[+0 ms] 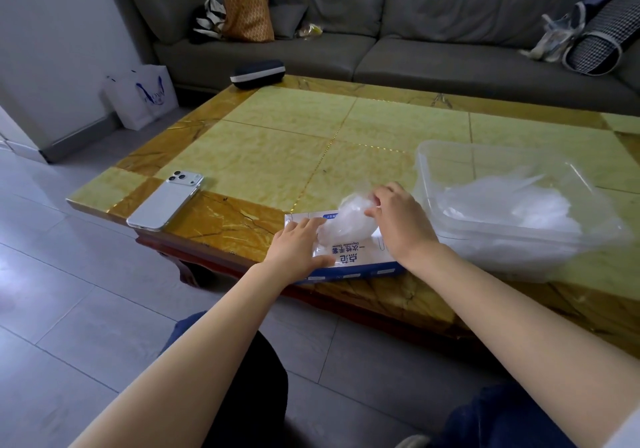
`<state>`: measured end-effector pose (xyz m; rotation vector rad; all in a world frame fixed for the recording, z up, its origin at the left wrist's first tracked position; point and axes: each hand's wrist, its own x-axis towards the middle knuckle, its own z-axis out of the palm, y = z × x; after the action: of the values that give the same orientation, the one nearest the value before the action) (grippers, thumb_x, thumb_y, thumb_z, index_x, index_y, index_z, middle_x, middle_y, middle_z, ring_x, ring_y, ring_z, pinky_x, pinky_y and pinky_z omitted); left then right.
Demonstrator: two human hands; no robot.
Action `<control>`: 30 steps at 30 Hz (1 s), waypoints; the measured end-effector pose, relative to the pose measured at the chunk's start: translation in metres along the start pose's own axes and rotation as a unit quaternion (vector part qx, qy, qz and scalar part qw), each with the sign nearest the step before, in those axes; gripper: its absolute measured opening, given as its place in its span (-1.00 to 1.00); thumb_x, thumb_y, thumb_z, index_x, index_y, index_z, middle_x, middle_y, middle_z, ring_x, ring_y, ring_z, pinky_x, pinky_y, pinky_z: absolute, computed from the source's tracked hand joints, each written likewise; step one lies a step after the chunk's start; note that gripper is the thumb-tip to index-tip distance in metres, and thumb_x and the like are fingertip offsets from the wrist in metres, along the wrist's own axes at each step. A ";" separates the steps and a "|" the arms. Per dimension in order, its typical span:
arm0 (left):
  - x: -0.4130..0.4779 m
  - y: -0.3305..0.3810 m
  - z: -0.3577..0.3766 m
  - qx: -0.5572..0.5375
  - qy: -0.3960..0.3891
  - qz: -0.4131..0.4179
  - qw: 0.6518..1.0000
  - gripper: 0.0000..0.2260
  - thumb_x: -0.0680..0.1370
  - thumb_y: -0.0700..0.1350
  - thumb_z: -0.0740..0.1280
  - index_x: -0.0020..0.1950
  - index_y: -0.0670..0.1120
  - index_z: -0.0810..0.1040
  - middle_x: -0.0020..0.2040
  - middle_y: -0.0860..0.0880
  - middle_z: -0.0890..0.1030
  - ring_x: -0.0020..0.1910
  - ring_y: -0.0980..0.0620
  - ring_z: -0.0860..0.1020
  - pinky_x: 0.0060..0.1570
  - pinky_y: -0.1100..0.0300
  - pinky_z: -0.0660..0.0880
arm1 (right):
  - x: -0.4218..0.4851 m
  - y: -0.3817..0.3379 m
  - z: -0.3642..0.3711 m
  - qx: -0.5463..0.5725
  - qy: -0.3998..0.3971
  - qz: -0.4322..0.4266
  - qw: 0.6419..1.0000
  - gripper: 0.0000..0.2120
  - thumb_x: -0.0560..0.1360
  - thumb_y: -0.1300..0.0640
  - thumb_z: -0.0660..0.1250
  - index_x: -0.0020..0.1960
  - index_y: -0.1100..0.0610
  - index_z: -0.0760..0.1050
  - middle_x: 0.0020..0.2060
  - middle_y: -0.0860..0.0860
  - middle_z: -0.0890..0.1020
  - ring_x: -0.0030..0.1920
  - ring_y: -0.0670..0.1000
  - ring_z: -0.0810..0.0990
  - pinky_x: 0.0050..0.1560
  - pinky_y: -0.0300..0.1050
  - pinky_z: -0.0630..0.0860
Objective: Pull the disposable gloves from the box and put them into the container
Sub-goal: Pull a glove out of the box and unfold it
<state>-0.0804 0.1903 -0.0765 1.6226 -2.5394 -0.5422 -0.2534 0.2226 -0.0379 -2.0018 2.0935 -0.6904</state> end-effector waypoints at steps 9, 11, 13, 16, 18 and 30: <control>-0.008 0.012 -0.001 -0.086 0.003 0.022 0.996 -0.49 0.51 -0.07 0.38 0.41 0.11 0.31 0.40 -0.05 0.28 0.37 -0.09 0.24 0.41 -0.06 0.16 | -0.007 0.005 0.022 0.191 -0.036 0.180 0.964 -0.85 0.57 0.11 0.23 -0.18 0.08 0.43 -0.11 0.12 0.64 -0.06 0.16 0.62 0.04 0.11 0.56; -0.005 0.014 -0.001 -0.129 0.011 0.019 0.991 -0.53 0.47 -0.07 0.41 0.35 0.12 0.38 0.38 -0.02 0.33 0.36 -0.08 0.28 0.39 -0.11 0.19 | -0.007 0.006 0.022 0.208 -0.026 0.171 0.963 -0.90 0.56 0.19 0.24 -0.13 0.10 0.47 -0.12 0.10 0.64 -0.07 0.14 0.62 0.01 0.12 0.58; -0.003 0.016 -0.002 -0.201 0.047 0.008 0.978 -0.59 0.47 -0.02 0.41 0.29 0.12 0.41 0.32 0.04 0.43 0.33 -0.05 0.36 0.36 -0.12 0.23 | -0.008 0.006 0.021 0.208 -0.029 0.152 0.966 -0.88 0.57 0.23 0.23 -0.09 0.11 0.52 -0.12 0.09 0.65 -0.07 0.11 0.62 0.00 0.09 0.59; -0.001 0.024 -0.004 -0.303 0.112 -0.040 0.946 -0.71 0.53 0.00 0.35 0.24 0.06 0.45 0.17 0.10 0.55 0.22 0.06 0.46 0.28 0.00 0.35 | -0.011 0.007 0.016 0.202 -0.042 0.124 0.971 -0.82 0.57 0.25 0.22 -0.11 0.10 0.57 -0.14 0.05 0.66 -0.07 0.08 0.63 0.02 0.05 0.59; 0.002 0.032 -0.004 -0.314 0.162 -0.045 0.935 -0.80 0.53 -0.05 0.34 0.16 0.04 0.50 0.04 0.15 0.57 0.18 0.09 0.48 0.18 0.10 0.43 | -0.013 0.006 0.012 0.199 -0.058 0.100 0.973 -0.81 0.58 0.26 0.20 0.00 0.14 0.59 -0.09 0.04 0.65 -0.02 0.05 0.61 0.09 -0.06 0.55; 0.018 0.051 -0.010 -0.341 0.174 -0.047 0.923 -0.88 0.47 -0.14 0.43 -0.09 -0.07 0.50 -0.23 0.11 0.53 -0.22 0.20 0.49 -0.28 0.52 0.39 | -0.011 0.001 0.012 0.173 -0.034 0.074 0.982 -0.74 0.61 0.01 0.15 0.15 0.10 0.53 -0.10 0.00 0.62 -0.12 -0.03 0.57 -0.07 -0.16 0.50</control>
<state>-0.1296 0.1908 -0.0527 1.4089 -1.7392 -0.9190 -0.2483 0.2303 -0.0512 -1.6434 1.9032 -0.8743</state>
